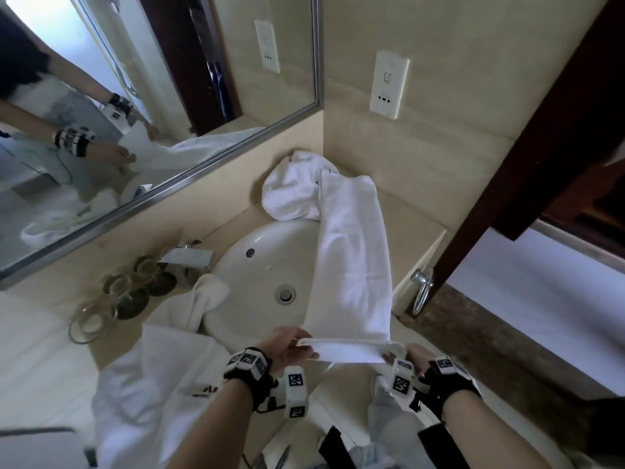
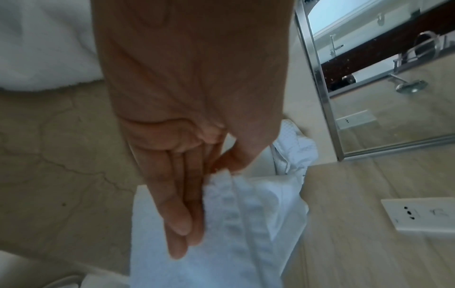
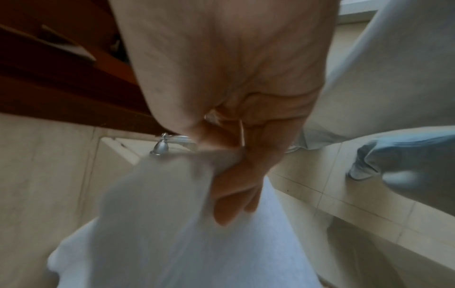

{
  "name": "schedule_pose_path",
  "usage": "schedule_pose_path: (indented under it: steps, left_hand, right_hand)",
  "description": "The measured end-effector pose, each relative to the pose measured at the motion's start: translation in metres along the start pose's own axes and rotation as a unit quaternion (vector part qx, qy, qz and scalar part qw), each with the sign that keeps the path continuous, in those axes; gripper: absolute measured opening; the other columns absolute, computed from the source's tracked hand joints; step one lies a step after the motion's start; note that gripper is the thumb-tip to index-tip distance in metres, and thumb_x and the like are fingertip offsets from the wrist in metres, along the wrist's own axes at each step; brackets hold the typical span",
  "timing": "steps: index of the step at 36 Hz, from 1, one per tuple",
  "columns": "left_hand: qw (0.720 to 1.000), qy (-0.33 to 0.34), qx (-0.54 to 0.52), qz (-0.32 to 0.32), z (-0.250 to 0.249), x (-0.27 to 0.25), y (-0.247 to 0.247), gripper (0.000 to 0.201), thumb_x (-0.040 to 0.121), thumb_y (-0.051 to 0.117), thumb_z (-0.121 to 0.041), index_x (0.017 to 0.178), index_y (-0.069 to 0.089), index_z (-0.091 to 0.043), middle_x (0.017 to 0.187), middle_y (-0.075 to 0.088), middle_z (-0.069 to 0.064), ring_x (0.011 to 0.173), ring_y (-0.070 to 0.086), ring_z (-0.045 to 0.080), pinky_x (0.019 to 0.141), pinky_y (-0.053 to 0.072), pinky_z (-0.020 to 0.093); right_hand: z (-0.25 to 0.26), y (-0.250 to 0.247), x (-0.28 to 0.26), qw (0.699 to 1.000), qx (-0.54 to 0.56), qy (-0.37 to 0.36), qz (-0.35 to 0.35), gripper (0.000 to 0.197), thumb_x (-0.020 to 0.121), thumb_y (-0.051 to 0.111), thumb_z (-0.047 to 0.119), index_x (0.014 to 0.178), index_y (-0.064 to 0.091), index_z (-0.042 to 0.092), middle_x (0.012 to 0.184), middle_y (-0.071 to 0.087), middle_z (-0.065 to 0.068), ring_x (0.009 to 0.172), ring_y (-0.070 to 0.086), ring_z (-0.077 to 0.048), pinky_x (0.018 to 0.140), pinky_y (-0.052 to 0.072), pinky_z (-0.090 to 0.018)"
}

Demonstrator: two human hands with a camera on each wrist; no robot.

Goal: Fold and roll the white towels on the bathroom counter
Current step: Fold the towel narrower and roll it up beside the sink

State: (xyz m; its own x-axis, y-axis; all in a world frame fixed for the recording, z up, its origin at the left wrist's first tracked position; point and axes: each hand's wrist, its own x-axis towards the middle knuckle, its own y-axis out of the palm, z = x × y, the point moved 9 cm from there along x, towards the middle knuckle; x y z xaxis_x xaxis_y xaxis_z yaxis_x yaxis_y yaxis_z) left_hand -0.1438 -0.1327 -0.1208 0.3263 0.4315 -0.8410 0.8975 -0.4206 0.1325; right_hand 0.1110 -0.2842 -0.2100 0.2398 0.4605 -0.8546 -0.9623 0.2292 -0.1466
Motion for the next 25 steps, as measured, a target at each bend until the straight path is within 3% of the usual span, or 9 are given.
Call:
schedule_pose_path:
  steps: [2, 5, 8, 11, 14, 18, 21, 23, 25]
  left_hand:
    - [0.999, 0.001, -0.042, 0.03, 0.001, 0.002, 0.002, 0.021, 0.09, 0.037, 0.002, 0.093, 0.056, 0.012, 0.093, 0.066, 0.03, 0.075, 0.071, 0.034, 0.062, 0.061, 0.031]
    - [0.997, 0.036, 0.025, 0.056, -0.006, 0.007, 0.002, 0.022, 0.087, 0.041, 0.011, 0.1, 0.058, 0.019, 0.105, 0.068, 0.026, 0.094, 0.069, 0.027, 0.077, 0.059, 0.026]
    - [0.987, 0.104, 0.119, 0.018, -0.022, 0.011, 0.003, 0.014, 0.083, 0.066, 0.003, 0.093, 0.067, 0.013, 0.081, 0.073, 0.016, 0.071, 0.07, 0.015, 0.067, 0.057, 0.018]
    - [0.961, 0.17, 0.215, -0.031, -0.044, 0.018, 0.01, 0.019, 0.086, 0.068, -0.012, 0.068, 0.065, -0.007, 0.054, 0.065, 0.002, 0.049, 0.059, 0.009, 0.054, 0.048, 0.019]
    - [0.929, 0.21, 0.297, -0.068, -0.061, 0.027, 0.022, 0.041, 0.085, 0.069, -0.024, 0.053, 0.045, -0.02, 0.048, 0.04, -0.005, 0.046, 0.038, 0.012, 0.051, 0.03, 0.021]
    - [0.902, 0.237, 0.35, -0.09, -0.074, 0.031, 0.041, 0.049, 0.088, 0.064, -0.023, 0.053, 0.029, -0.022, 0.052, 0.026, -0.006, 0.048, 0.028, 0.01, 0.046, 0.019, 0.021]
    - [0.891, 0.234, 0.36, -0.146, -0.078, 0.038, 0.032, 0.039, 0.087, 0.064, -0.023, 0.054, 0.045, -0.018, 0.055, 0.042, 0.002, 0.058, 0.043, 0.019, 0.051, 0.03, 0.022]
    - [0.887, 0.196, 0.385, -0.161, -0.074, 0.046, 0.023, 0.023, 0.085, 0.065, -0.029, 0.07, 0.067, -0.012, 0.073, 0.065, 0.012, 0.077, 0.06, 0.026, 0.066, 0.044, 0.026]
    - [0.884, 0.151, 0.413, -0.155, -0.066, 0.054, 0.018, 0.026, 0.082, 0.063, -0.038, 0.082, 0.071, -0.013, 0.089, 0.071, 0.012, 0.09, 0.065, 0.027, 0.078, 0.049, 0.026]
  right_hand:
    - [0.005, -0.005, -0.018, 0.998, 0.009, 0.001, -0.058, 0.022, 0.086, 0.039, 0.004, 0.076, 0.058, -0.001, 0.074, 0.067, -0.016, 0.071, 0.062, -0.022, 0.053, 0.052, -0.023]
    - [0.005, 0.007, -0.033, 0.986, 0.165, 0.026, -0.024, 0.021, 0.08, 0.06, 0.007, 0.062, 0.067, -0.001, 0.061, 0.064, -0.014, 0.061, 0.058, -0.021, 0.055, 0.047, -0.022]
    - [0.008, 0.008, -0.032, 0.969, 0.245, 0.035, -0.013, 0.011, 0.084, 0.058, 0.001, 0.078, 0.066, -0.005, 0.065, 0.069, -0.015, 0.05, 0.066, -0.022, 0.044, 0.049, -0.022]
    - [0.011, -0.001, -0.021, 0.964, 0.257, 0.043, -0.061, 0.023, 0.089, 0.06, 0.009, 0.067, 0.055, 0.003, 0.044, 0.059, -0.006, 0.036, 0.056, -0.016, 0.037, 0.042, -0.018]
    - [0.015, -0.004, -0.023, 0.965, 0.242, 0.062, -0.08, 0.022, 0.091, 0.059, 0.021, 0.073, 0.055, 0.009, 0.066, 0.059, -0.005, 0.061, 0.055, -0.018, 0.051, 0.036, -0.024]
    - [0.013, -0.011, -0.011, 0.964, 0.249, 0.063, -0.075, 0.034, 0.09, 0.058, 0.023, 0.117, 0.059, 0.003, 0.12, 0.06, -0.014, 0.115, 0.054, -0.032, 0.073, 0.047, -0.033]
    - [0.013, -0.014, -0.007, 0.957, 0.271, 0.073, -0.071, 0.029, 0.087, 0.06, 0.02, 0.111, 0.059, 0.005, 0.12, 0.057, -0.011, 0.113, 0.053, -0.034, 0.094, 0.045, -0.04]
    - [0.012, -0.015, -0.007, 0.954, 0.276, 0.086, -0.075, 0.02, 0.085, 0.061, 0.016, 0.101, 0.061, 0.004, 0.107, 0.061, -0.013, 0.107, 0.057, -0.035, 0.095, 0.045, -0.044]
    - [0.013, -0.014, -0.003, 0.957, 0.266, 0.085, -0.071, 0.013, 0.085, 0.058, 0.013, 0.094, 0.059, 0.003, 0.095, 0.061, -0.013, 0.095, 0.058, -0.035, 0.089, 0.047, -0.044]
